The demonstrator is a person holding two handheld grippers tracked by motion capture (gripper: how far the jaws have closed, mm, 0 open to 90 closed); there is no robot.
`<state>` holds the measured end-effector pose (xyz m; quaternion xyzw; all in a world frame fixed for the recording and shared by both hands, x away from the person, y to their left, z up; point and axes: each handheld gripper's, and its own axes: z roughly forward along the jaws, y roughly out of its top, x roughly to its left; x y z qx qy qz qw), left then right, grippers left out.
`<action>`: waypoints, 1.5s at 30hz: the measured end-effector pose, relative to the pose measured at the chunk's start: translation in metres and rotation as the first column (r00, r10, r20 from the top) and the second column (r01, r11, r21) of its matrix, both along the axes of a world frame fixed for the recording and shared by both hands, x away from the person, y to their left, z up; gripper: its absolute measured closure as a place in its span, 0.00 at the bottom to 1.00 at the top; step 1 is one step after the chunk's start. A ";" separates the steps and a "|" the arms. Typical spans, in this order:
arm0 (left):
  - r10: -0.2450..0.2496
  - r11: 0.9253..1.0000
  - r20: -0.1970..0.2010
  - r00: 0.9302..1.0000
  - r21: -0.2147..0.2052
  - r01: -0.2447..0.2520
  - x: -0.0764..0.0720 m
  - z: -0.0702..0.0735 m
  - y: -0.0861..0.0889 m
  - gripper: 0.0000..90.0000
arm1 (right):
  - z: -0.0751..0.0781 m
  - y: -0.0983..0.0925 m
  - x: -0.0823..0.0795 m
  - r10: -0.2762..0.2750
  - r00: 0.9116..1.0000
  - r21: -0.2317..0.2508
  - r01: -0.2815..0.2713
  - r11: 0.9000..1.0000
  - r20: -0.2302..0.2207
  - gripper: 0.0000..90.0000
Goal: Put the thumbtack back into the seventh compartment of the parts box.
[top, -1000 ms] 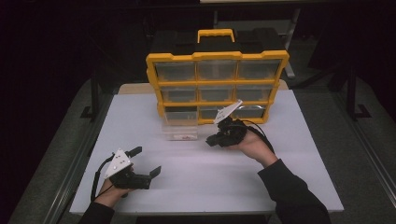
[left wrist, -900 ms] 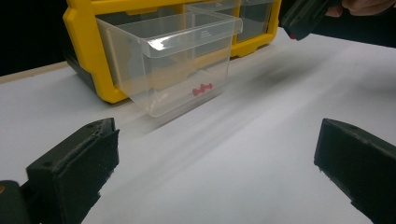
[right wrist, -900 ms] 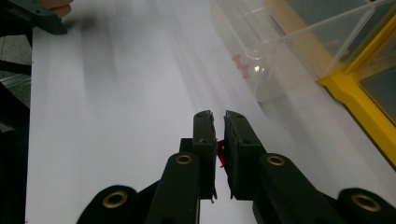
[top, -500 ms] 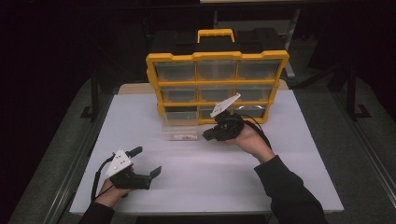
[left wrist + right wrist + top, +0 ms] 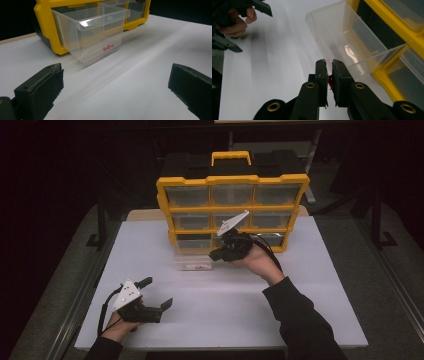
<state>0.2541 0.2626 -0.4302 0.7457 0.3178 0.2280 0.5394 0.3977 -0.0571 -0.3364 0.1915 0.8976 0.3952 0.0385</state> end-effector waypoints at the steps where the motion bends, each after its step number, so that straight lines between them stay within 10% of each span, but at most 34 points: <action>1: 0.000 1.000 0.000 1.000 0.000 0.000 0.000 0.000 0.000 0.00 | 0.001 0.001 0.002 0.000 1.000 0.001 0.000 1.000 0.003 0.92; 45: -0.005 1.000 -0.002 1.000 -0.001 0.005 -0.001 0.001 0.000 0.00 | -0.020 0.053 0.043 -0.031 0.999 -0.089 0.027 0.996 -0.045 0.88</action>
